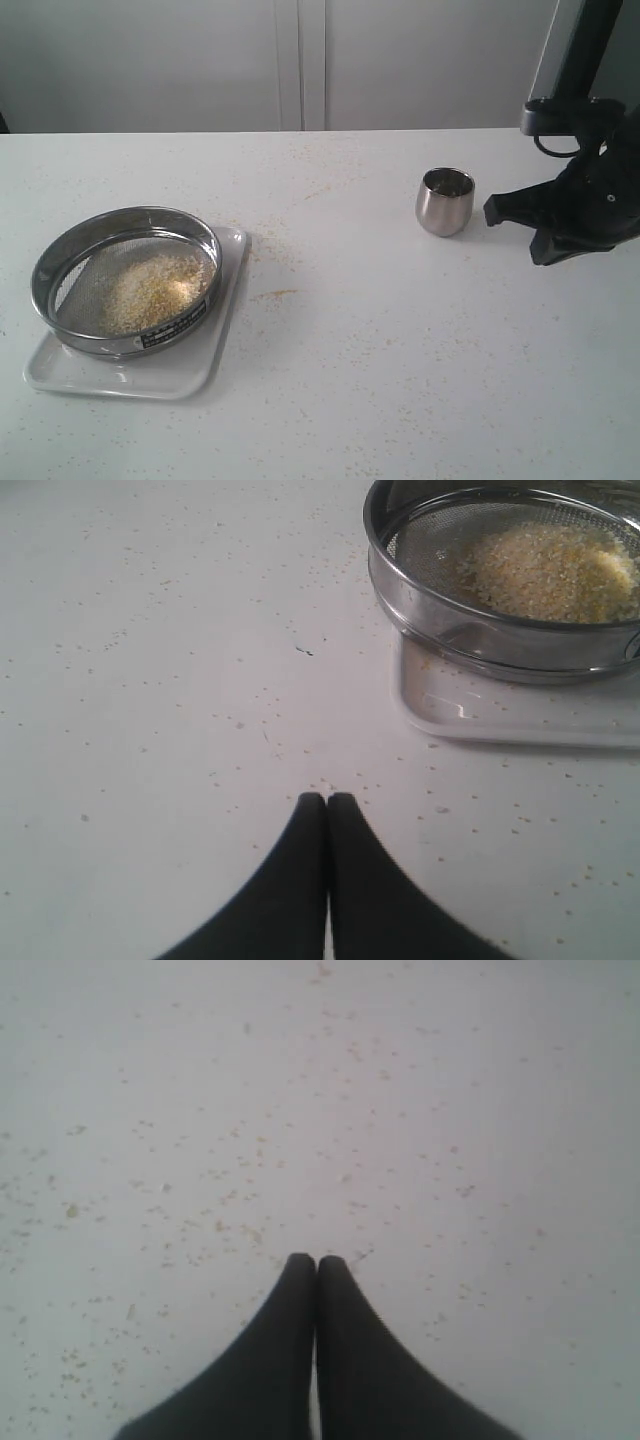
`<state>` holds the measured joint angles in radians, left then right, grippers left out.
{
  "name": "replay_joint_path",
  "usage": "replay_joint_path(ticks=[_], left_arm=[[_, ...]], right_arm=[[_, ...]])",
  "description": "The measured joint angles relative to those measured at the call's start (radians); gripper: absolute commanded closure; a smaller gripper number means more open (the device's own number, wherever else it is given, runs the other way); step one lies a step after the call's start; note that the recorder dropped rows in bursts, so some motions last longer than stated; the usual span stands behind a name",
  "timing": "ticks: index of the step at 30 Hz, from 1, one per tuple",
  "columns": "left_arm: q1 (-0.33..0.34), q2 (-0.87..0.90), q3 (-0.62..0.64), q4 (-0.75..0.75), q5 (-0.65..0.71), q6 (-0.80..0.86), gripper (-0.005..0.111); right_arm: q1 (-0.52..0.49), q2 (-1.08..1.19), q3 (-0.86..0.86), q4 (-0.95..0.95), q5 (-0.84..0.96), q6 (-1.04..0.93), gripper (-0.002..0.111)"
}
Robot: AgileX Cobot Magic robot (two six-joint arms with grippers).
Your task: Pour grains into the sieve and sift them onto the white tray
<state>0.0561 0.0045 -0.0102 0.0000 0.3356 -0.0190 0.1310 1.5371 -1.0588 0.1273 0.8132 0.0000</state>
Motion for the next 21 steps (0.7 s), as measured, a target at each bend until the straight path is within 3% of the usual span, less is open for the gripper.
replay_joint_path(ticks=[8, 21], left_arm=[[0.000, 0.000, 0.000, 0.000, 0.000, 0.000, 0.107], [0.000, 0.000, 0.000, 0.000, 0.000, 0.000, 0.107]], right_arm=[[-0.006, -0.091, 0.018, 0.036, 0.012, -0.065, 0.108], [-0.126, -0.279, 0.139, 0.032, -0.023, -0.065, 0.108]])
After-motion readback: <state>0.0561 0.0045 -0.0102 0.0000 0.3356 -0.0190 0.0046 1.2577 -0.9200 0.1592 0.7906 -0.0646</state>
